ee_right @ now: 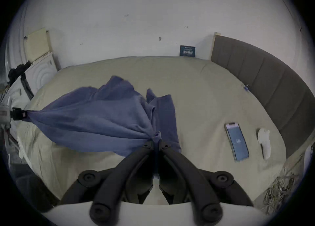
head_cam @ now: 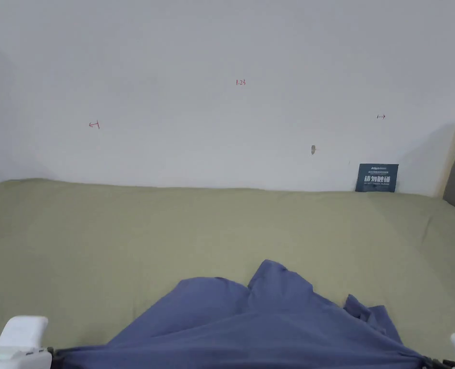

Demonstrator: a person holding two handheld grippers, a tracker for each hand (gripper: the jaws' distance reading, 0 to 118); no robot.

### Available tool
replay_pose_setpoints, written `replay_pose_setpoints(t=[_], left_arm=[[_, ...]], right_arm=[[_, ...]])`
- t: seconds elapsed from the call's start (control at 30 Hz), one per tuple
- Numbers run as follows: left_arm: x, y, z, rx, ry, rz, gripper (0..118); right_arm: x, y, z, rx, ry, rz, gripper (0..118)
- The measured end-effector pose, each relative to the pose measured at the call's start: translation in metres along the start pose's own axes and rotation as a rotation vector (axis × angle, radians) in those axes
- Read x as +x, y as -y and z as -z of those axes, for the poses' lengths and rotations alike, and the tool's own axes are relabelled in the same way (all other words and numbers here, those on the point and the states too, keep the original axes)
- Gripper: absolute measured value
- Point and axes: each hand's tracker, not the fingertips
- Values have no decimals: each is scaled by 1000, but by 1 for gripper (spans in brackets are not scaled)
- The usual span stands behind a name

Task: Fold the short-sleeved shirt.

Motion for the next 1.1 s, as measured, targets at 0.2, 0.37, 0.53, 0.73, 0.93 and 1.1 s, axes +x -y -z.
replay_pose_setpoints(t=[0.2,0.37,0.53,0.73,0.93,1.1], left_arm=[[-15,68,-29,-71,35,-30,3],[-22,88,-26,-104,57,-76,3],[-24,93,-14,-130,73,-87,3],[-28,96,-24,-91,153,-152,110],[-30,91,-74,66,71,-189,94],[-30,108,-93,49,85,-171,0]], right_arm=[[-4,71,-41,-32,0,53,3],[-3,97,-42,-74,8,118,3],[-6,98,-32,-91,21,105,4],[-16,92,-51,19,11,110,113],[-56,69,-86,61,-22,98,109],[-100,82,-113,150,-9,54,0]])
